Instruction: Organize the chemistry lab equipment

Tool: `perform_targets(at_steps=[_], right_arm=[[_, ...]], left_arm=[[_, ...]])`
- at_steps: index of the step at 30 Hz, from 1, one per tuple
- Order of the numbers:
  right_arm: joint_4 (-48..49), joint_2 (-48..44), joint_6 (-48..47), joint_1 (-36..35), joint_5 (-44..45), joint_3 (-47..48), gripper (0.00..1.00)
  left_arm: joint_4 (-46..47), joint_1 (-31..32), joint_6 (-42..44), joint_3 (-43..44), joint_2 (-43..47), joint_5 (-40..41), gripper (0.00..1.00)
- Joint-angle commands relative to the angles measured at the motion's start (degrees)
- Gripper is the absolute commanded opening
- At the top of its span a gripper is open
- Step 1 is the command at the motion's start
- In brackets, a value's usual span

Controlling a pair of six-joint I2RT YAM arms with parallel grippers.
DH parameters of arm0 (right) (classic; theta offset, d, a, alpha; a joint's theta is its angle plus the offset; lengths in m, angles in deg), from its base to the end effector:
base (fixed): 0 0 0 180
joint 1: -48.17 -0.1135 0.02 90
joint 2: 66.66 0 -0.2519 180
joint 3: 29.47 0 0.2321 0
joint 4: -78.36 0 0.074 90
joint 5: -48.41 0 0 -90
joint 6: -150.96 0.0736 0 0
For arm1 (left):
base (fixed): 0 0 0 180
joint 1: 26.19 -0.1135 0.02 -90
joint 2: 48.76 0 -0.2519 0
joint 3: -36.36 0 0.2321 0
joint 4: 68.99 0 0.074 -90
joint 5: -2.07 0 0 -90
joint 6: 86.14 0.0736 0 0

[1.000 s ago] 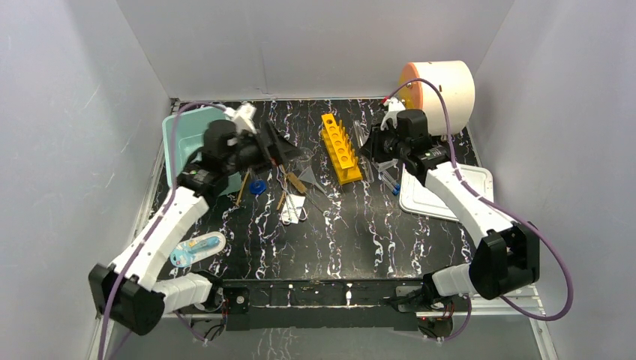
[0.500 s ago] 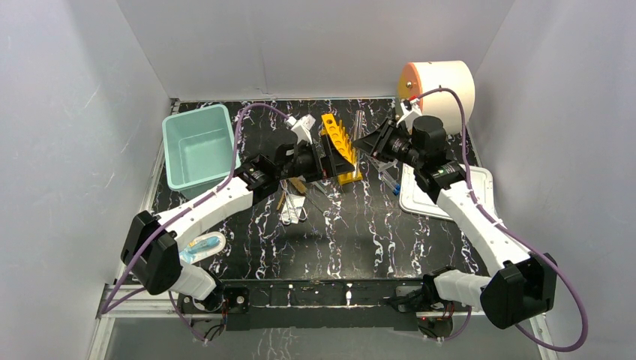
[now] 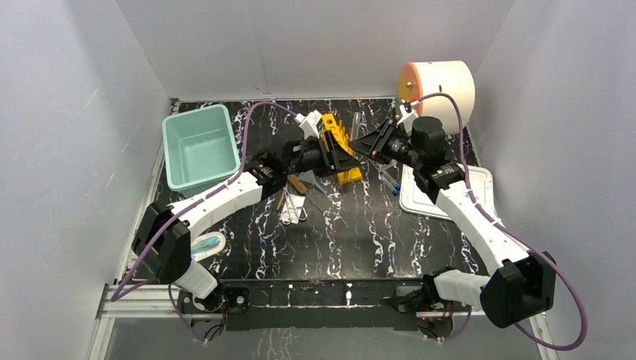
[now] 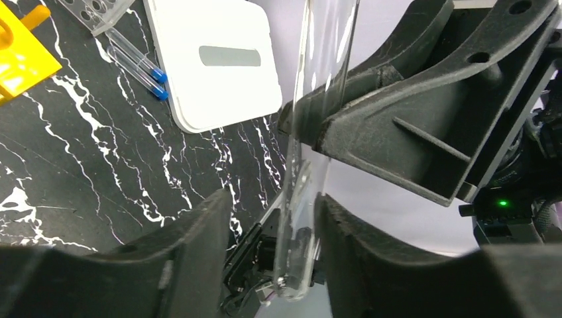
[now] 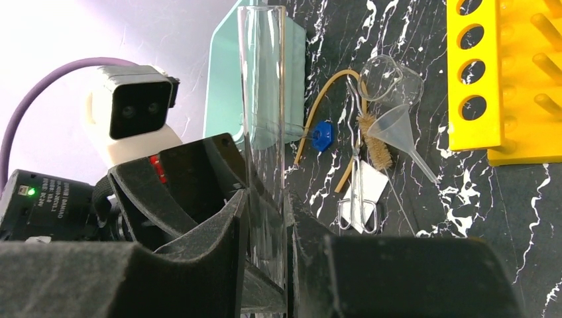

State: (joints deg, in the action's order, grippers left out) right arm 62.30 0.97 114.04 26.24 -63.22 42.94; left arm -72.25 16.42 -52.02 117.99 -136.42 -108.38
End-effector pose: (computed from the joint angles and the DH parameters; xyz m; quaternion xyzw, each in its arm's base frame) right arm 0.2636 0.1354 0.3379 0.0893 0.7635 0.4943 0.4058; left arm 0.2635 -0.2773 0.3177 0.0275 0.7582 -0.5710 0.3135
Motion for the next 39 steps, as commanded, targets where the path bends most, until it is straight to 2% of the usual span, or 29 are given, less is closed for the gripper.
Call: perform_targets(at_steps=[1,4,9,14,19,26,29,32,39], right_arm=[[4.2,-0.2,1.5,0.0,-1.6,0.3,0.29],[3.8,0.1,0.8,-0.1,-2.0,0.2,0.29],[-1.8,1.6,-4.3,0.1,-2.2,3.6,0.33],[-9.4,3.2,-7.4,1.7,-3.2,9.5,0.59],[-19.4,7.1,-9.1,5.3,-8.7,16.7,0.66],[-28.9,12.5,-13.2,5.8,-14.3,25.4,0.64],[-29.6,13.4,-13.1,5.9,-15.8,27.1,0.59],[-30.2,14.2,-11.9,5.9,-17.0,27.8,0.46],[-31.1,14.8,-10.8,6.5,-17.8,27.3,0.39]], left_arm=[[-0.4,0.4,0.1,2.3,0.8,-1.2,0.41],[-1.7,0.4,2.7,2.9,1.1,-2.9,0.22],[-5.8,0.4,8.7,4.5,2.0,-4.9,0.0],[-9.5,0.3,15.2,5.2,3.9,-6.5,0.0],[-16.2,-0.1,21.9,7.8,5.6,-7.6,0.0],[-24.1,-0.5,28.3,11.5,4.9,-7.6,0.0],[-27.0,-0.5,30.4,13.7,3.3,-9.0,0.0],[-30.2,-0.6,32.6,15.1,2.3,-10.2,0.0],[-33.2,-0.6,35.4,17.0,2.2,-10.4,0.0]])
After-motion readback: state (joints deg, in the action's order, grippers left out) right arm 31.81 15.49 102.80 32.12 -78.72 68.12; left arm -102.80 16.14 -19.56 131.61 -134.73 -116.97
